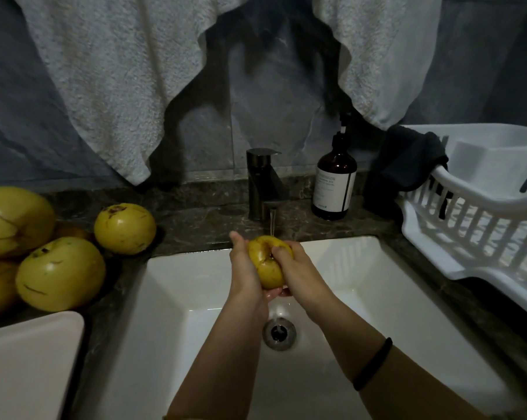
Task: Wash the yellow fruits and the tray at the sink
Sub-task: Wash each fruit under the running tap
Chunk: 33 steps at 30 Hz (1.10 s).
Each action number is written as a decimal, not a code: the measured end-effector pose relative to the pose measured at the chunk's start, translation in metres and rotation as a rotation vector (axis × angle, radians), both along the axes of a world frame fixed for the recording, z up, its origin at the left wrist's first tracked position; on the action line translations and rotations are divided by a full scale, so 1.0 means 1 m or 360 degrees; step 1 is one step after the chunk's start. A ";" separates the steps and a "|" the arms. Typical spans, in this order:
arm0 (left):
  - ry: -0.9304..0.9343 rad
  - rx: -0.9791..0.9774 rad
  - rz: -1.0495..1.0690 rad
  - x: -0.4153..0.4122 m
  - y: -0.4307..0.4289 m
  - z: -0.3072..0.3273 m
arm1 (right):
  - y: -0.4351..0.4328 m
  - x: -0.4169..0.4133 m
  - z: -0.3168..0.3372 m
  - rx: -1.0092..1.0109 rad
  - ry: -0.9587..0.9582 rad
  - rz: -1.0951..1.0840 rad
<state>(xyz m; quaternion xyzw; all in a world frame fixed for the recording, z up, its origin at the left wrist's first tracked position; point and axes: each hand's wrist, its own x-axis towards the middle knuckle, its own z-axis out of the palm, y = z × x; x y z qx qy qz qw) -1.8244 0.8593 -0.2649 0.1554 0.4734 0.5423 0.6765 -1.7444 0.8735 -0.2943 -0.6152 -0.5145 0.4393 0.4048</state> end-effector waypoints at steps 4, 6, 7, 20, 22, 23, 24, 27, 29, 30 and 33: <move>0.0008 0.0010 0.0019 0.001 -0.001 0.002 | 0.000 0.001 0.002 0.0001 0.0020 -0.0008; 0.0026 0.0011 0.0020 0.000 -0.003 0.004 | -0.002 0.000 0.002 0.0050 -0.0040 0.0011; 0.0041 0.0015 0.0013 0.000 -0.003 0.004 | -0.004 -0.001 0.002 0.0071 -0.0066 0.0008; 0.0024 -0.0025 0.0013 0.001 0.003 -0.001 | 0.000 -0.001 0.001 0.0027 -0.0002 -0.0005; 0.0016 -0.0009 0.0019 0.001 0.003 -0.001 | 0.000 -0.001 0.001 0.0028 0.0041 -0.0006; 0.0009 0.0001 0.0021 0.001 0.003 -0.001 | 0.001 -0.001 0.000 0.0037 0.0030 -0.0004; 0.0002 0.0006 0.0025 0.000 0.003 -0.001 | 0.000 -0.001 -0.001 0.0046 0.0003 -0.0004; 0.0002 0.0015 0.0013 0.000 0.002 0.000 | -0.001 -0.002 -0.003 0.0078 -0.0082 -0.0032; 0.0011 0.0013 0.0007 0.000 0.002 0.000 | -0.002 -0.001 -0.001 0.0089 -0.0175 -0.0027; 0.0021 0.0012 0.0009 -0.001 0.001 0.000 | -0.004 0.000 0.000 0.0103 -0.0229 -0.0014; 0.0044 0.0009 0.0018 0.000 0.001 0.001 | -0.008 0.001 0.001 0.0146 -0.0313 0.0009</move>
